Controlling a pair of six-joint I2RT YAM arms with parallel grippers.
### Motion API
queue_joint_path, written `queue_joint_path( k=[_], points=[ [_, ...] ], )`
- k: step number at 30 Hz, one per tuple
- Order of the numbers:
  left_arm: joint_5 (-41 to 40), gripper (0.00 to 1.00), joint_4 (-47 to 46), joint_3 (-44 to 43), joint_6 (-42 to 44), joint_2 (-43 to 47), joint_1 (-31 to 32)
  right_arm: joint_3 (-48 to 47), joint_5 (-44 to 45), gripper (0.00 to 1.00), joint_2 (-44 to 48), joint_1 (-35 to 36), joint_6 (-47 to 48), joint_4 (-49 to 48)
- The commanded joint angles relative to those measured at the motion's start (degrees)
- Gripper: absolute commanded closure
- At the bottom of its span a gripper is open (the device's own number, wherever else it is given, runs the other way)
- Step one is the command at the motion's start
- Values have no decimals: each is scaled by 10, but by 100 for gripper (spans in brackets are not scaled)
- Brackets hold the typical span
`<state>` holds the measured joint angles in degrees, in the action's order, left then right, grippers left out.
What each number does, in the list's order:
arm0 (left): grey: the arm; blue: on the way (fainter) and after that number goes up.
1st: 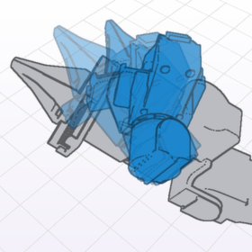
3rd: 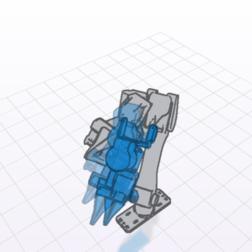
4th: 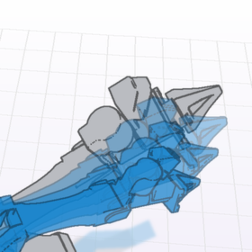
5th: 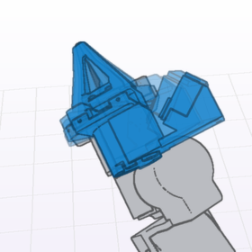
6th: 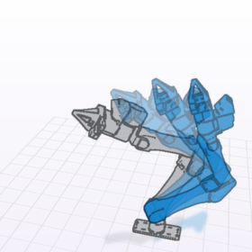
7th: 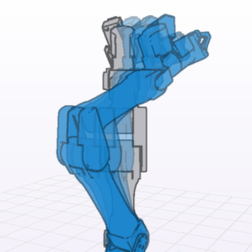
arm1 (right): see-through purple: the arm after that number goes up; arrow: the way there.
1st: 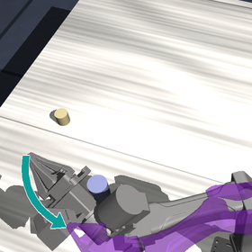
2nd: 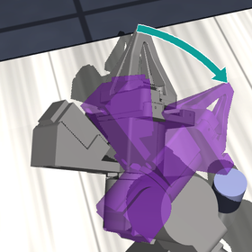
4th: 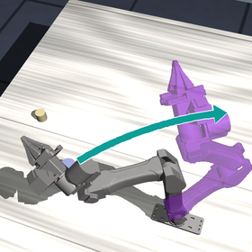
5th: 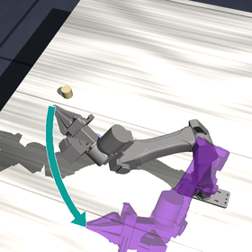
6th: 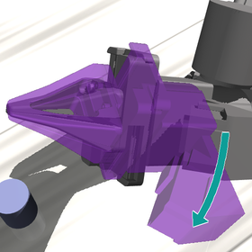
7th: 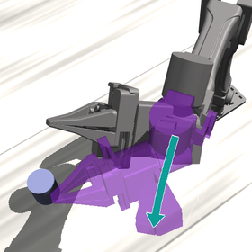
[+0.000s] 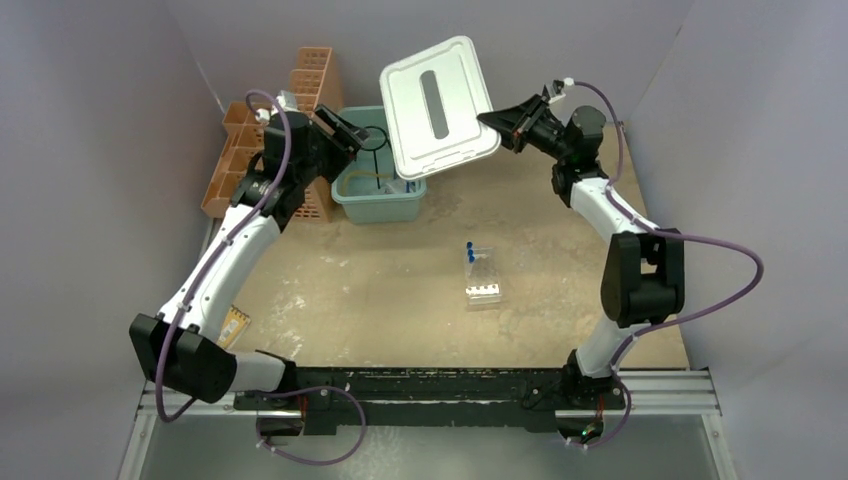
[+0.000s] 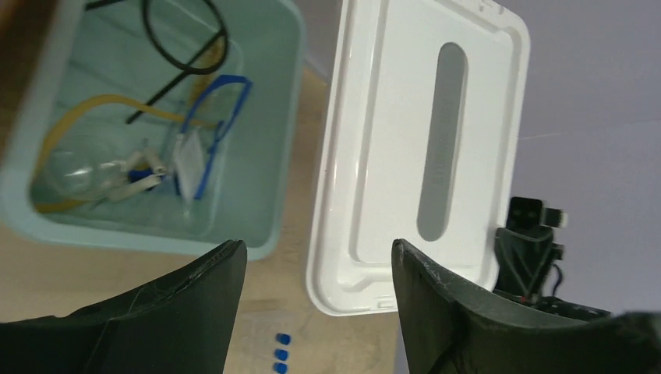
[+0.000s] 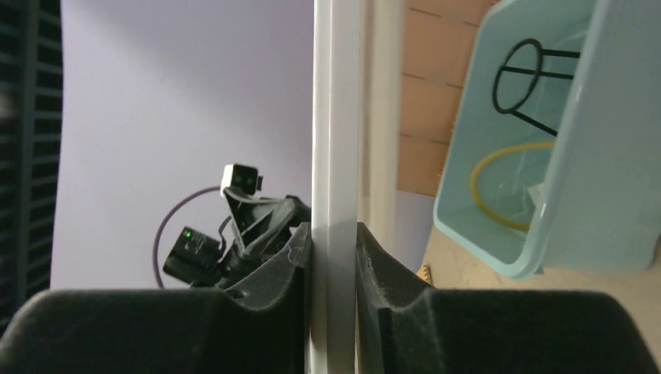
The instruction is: Organize the chemistry lab equipment
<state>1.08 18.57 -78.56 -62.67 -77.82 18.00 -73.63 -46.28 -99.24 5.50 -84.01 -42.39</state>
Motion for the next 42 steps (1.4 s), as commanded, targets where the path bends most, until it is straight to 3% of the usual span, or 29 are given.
queue_joint_path(
  k=[1, 8, 14, 19, 26, 38, 42],
  points=[
    [-96, 32, 64, 24, 83, 52, -4, -1, 33, 100, 13, 23, 41, 13],
    [-180, 32, 120, 29, 115, 89, -4, -18, 68, 100, -25, 78, 7, -8],
    [-245, 32, 146, 48, 123, 111, -5, -21, 152, 100, -49, 126, -15, -12],
    [-233, 31, 144, 67, 118, 111, -5, -23, 238, 100, -68, 153, -13, -28],
    [-229, 26, 143, 83, 104, 99, -7, -30, 285, 100, -101, 174, -43, -50],
    [-211, 21, 122, 96, 103, 71, -30, -58, 260, 100, -162, 201, -58, -71],
    [-210, 21, 116, 103, 107, 63, -35, -59, 254, 95, -167, 205, -65, -65]
  ],
)
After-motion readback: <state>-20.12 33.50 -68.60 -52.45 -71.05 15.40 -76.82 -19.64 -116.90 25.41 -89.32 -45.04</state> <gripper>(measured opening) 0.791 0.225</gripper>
